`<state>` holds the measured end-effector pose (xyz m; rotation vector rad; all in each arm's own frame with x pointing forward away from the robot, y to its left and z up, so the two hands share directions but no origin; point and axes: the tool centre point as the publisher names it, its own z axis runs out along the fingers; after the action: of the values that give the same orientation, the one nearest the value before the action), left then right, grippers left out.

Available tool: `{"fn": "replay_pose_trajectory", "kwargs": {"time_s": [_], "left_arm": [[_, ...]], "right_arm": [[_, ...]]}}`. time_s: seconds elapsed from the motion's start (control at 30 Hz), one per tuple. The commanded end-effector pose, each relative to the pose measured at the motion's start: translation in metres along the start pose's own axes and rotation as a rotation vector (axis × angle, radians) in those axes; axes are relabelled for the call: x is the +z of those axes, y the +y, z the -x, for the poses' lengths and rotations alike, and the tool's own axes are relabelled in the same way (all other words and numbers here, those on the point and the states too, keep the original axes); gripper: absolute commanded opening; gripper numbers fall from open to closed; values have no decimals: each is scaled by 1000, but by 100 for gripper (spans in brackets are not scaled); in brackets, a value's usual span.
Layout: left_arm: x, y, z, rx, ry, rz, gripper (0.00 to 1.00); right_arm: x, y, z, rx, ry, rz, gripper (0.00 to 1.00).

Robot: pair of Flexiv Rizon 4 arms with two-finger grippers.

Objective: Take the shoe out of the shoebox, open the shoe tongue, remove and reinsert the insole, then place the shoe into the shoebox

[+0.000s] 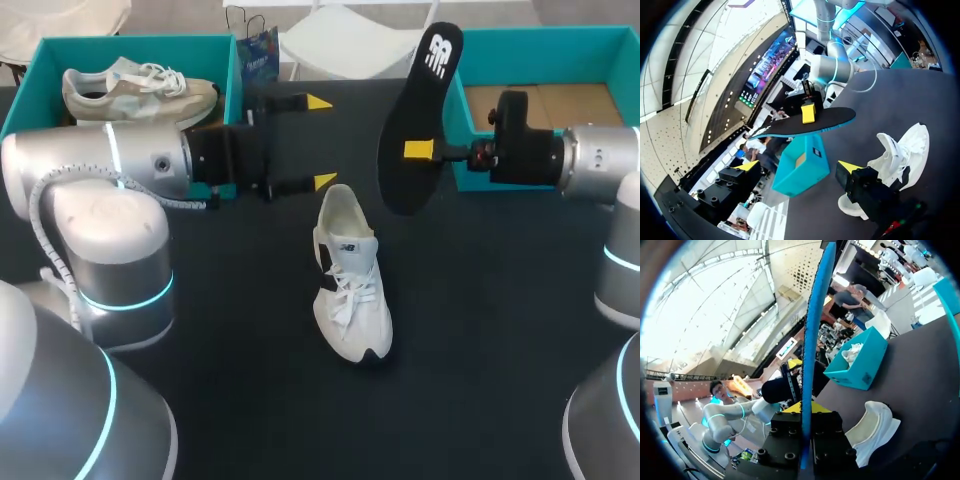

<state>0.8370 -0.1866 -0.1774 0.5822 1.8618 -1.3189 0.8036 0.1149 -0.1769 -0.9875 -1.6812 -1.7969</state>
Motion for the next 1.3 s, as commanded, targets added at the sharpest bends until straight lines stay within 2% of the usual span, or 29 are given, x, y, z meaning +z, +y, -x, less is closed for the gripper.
{"fn": "replay_pose_trajectory", "kwargs": {"time_s": [0.03,0.17,0.23,0.27,0.3,0.37,0.53,0.67,0.8,0.93,1.0,1.3], "left_arm": [[2,0,1,1,10,3,100],[-4,13,-6,-40,48,1,100],[-9,24,-11,-63,83,-4,100],[-9,24,-11,-63,83,-4,100],[-13,33,-17,-99,127,-42,100],[-17,41,-23,-112,161,-27,100],[-32,53,-38,-199,279,29,100],[-43,64,-50,-264,330,66,100],[-46,68,-64,-317,396,99,100],[-48,69,-75,-354,404,110,100],[-52,66,-88,-389,425,127,100],[-60,74,-121,-466,414,181,100]], "right_arm": [[1,-1,0,0,-2,1,0],[1,-1,0,0,-2,1,0],[8,2,14,-74,6,-16,0],[8,2,14,-74,6,-16,0],[12,5,23,-131,-1,-46,0],[14,8,31,-185,-10,-84,0],[19,10,48,-247,7,-120,0],[23,12,58,-285,27,-137,0],[29,12,68,-296,43,-152,0],[37,13,73,-312,72,-159,0],[48,14,77,-327,100,-168,0],[72,3,90,-413,171,-195,0]]}}
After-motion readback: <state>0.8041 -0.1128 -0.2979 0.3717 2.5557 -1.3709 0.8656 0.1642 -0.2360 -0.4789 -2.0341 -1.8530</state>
